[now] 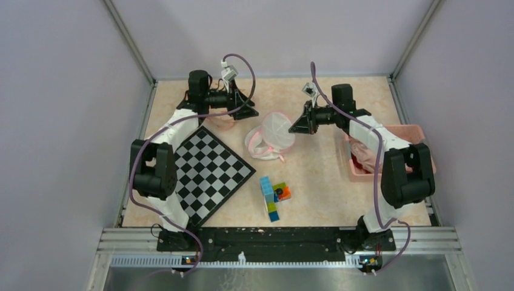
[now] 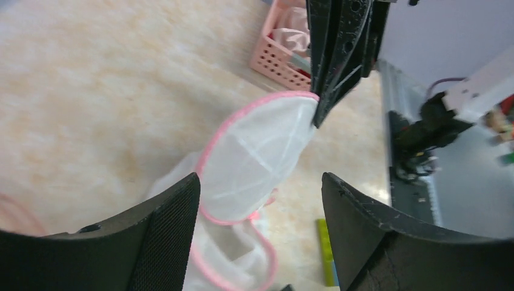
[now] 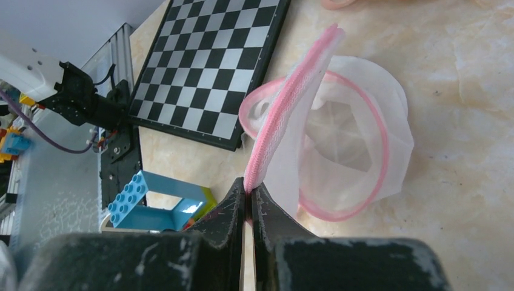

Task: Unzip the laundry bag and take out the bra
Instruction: Close the laundry bag at the center of the board.

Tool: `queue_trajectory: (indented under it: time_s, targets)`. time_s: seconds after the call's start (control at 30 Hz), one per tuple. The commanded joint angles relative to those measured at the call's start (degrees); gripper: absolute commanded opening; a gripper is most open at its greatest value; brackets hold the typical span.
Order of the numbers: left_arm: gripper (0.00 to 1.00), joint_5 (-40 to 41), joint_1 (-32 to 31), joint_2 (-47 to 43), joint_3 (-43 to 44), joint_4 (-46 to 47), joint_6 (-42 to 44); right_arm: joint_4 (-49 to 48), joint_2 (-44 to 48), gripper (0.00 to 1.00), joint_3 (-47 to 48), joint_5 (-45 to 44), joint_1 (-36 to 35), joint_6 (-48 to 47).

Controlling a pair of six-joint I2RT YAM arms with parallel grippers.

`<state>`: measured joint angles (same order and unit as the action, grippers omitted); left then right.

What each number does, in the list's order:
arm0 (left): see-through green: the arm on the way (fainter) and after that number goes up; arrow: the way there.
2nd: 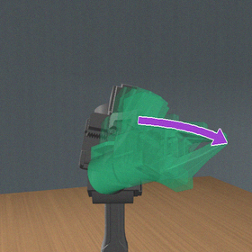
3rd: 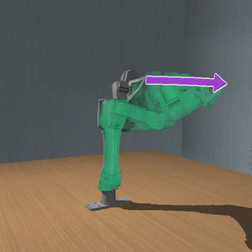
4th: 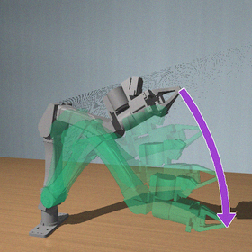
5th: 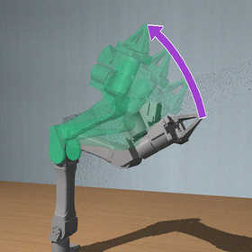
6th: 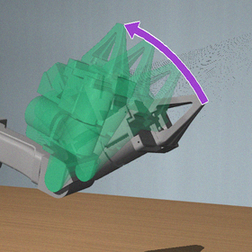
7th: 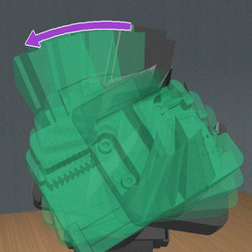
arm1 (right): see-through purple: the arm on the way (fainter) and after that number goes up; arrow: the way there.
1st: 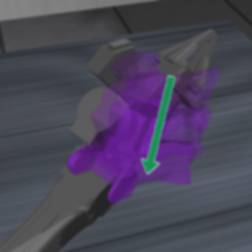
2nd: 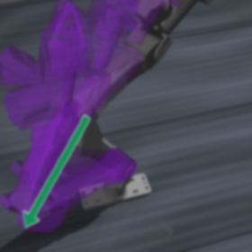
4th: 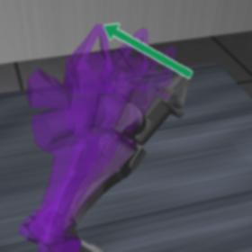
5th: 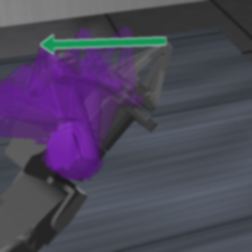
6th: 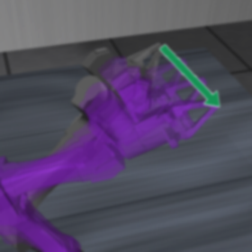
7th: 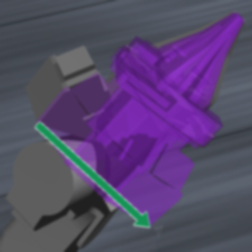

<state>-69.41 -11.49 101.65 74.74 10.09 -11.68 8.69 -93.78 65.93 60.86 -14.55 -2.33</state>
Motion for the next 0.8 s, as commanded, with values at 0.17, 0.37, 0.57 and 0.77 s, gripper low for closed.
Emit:
queue_trajectory:
  time_s: [0.17,0.37,0.57,0.77]
  targets:
    - [0.76,7.2,0.3,-4.4,5.3,-24.8,31.2,12.8,-7.9,0.00,12.2,-2.0,-3.1,-2.2]
    - [0.75,8.6,0.9,-4.6,-0.5,-19.9,25.8,8.9,-8.2,0.00,11.1,4.3,-3.1,1.2]
    - [0.73,4.6,1.0,-1.2,0.5,-17.6,22.4,10.6,-9.9,0.00,12.0,4.4,-3.1,-0.5]
    - [0.78,6.4,0.7,2.4,2.5,-19.1,23.2,10.9,-12.8,0.00,13.5,5.5,-3.0,0.8]
